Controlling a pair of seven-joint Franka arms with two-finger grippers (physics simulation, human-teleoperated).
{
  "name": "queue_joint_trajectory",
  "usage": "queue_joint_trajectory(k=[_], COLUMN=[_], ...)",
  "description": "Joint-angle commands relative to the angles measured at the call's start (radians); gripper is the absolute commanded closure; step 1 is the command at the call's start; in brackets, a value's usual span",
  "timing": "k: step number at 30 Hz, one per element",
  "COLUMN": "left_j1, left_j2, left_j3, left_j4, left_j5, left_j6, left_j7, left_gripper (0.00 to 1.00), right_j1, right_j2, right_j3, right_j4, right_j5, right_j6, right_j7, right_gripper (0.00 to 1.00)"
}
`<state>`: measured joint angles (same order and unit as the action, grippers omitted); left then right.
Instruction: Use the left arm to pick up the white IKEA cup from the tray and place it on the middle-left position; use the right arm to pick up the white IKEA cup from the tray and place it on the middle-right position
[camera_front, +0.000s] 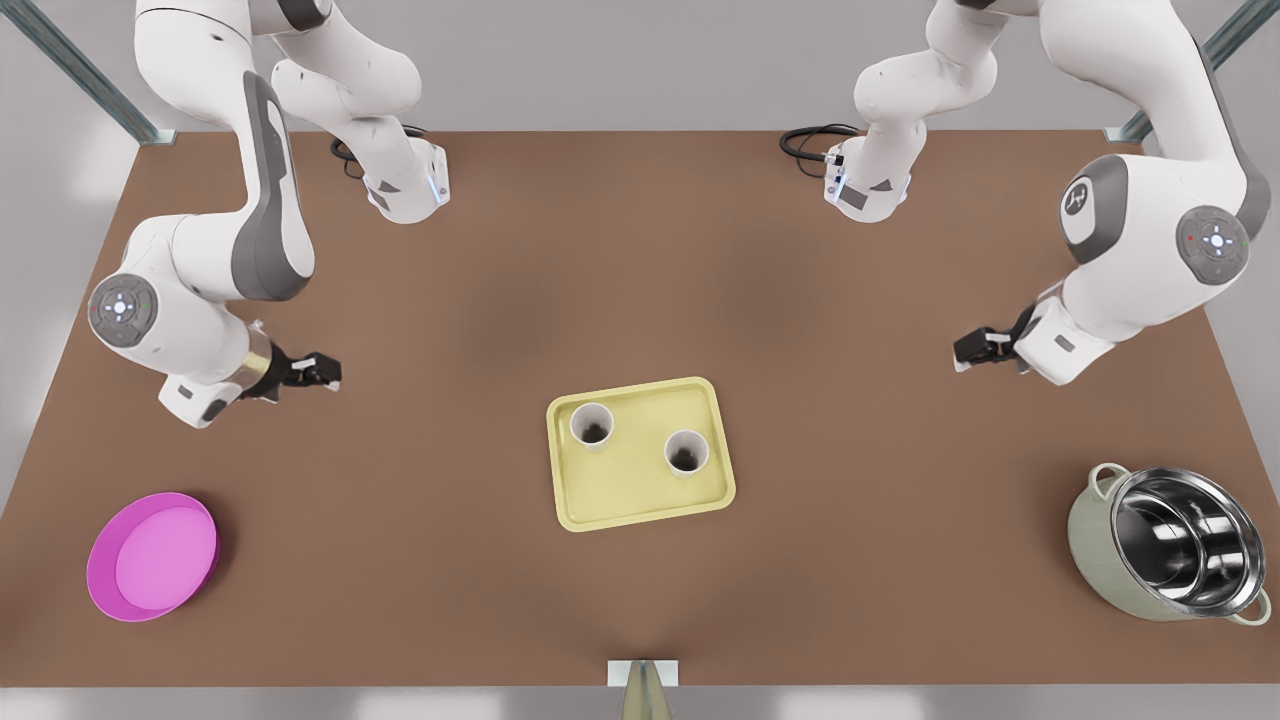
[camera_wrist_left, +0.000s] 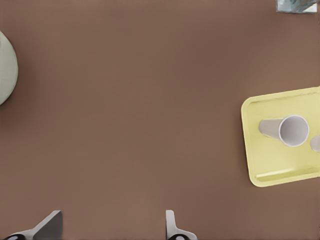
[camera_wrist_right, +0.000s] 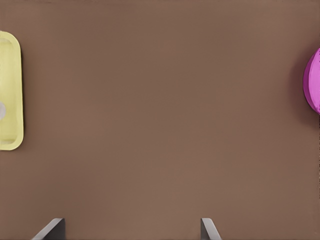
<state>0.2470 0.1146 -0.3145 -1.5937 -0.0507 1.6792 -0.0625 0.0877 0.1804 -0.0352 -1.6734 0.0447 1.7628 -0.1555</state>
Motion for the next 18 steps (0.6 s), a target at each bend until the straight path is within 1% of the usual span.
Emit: queue_joint_trajectory(k=[1,2,3,4,5,6,7,8,10,12,13,14,15,16,18], left_j1=[-0.002,-0.005,-0.038,-0.044,-0.097,-0.164,-0.204,-0.233,-0.281,-0.293,-0.319,-0.334,-0.342,-0.359,-0.38], left_j2=[-0.004,-0.001,0.016,0.042,0.059,0.109,0.138,0.163,0.217,0.286,0.319,0.336,0.353,0.372,0.418], left_j3=[-0.003,-0.031,-0.035,-0.035,-0.035,-0.034,-0.034,-0.035,-0.035,-0.034,-0.034,-0.034,-0.034,-0.034,-0.032], left_j4=[0.0,0.007,0.041,0.041,0.044,0.047,0.054,0.06,0.061,0.081,0.081,0.081,0.084,0.101,0.115], left_j5=[-0.006,-0.003,0.008,0.008,0.049,0.123,0.123,0.12,0.118,0.12,0.123,0.132,0.15,0.152,0.192], left_j6=[0.079,0.083,0.083,0.088,0.089,0.091,0.091,0.091,0.165,0.237,0.263,0.284,0.29,0.307,0.318], left_j7=[-0.025,-0.037,-0.034,-0.028,-0.03,-0.059,-0.192,-0.223,-0.304,-0.33,-0.355,-0.39,-0.393,-0.422,-0.45], left_gripper=[0.0,0.0,0.0,0.0,0.0,0.0,0.0,0.0,0.0,0.0,0.0,0.0,0.0,0.0,0.0], right_j1=[0.0,0.0,0.004,0.024,0.095,0.173,0.224,0.283,0.365,0.373,0.374,0.379,0.379,0.379,0.386], right_j2=[-0.001,-0.001,-0.001,-0.001,-0.001,-0.001,0.001,0.013,0.053,0.06,0.074,0.119,0.191,0.22,0.286], right_j3=[0.0,0.0,0.0,0.011,0.029,0.029,0.029,0.029,0.029,0.029,0.047,0.064,0.084,0.092,0.097], right_j4=[0.0,0.0,0.001,0.003,0.004,0.027,0.03,0.032,0.056,0.069,0.07,0.106,0.176,0.202,0.202], right_j5=[0.001,0.001,-0.002,-0.002,-0.005,-0.006,-0.008,-0.009,-0.009,-0.005,-0.003,-0.002,0.004,0.075,0.118], right_j6=[0.058,0.058,0.058,0.06,0.06,0.06,0.06,0.061,0.067,0.061,0.076,0.081,0.081,0.135,0.24], right_j7=[-0.108,-0.108,-0.122,-0.127,-0.118,-0.111,-0.108,-0.108,-0.108,-0.113,-0.124,-0.11,-0.104,-0.096,-0.07], right_gripper=[0.0,0.0,0.0,0.0,0.0,0.0,0.0,0.0,0.0,0.0,0.0,0.0,0.0,0.0,0.0])
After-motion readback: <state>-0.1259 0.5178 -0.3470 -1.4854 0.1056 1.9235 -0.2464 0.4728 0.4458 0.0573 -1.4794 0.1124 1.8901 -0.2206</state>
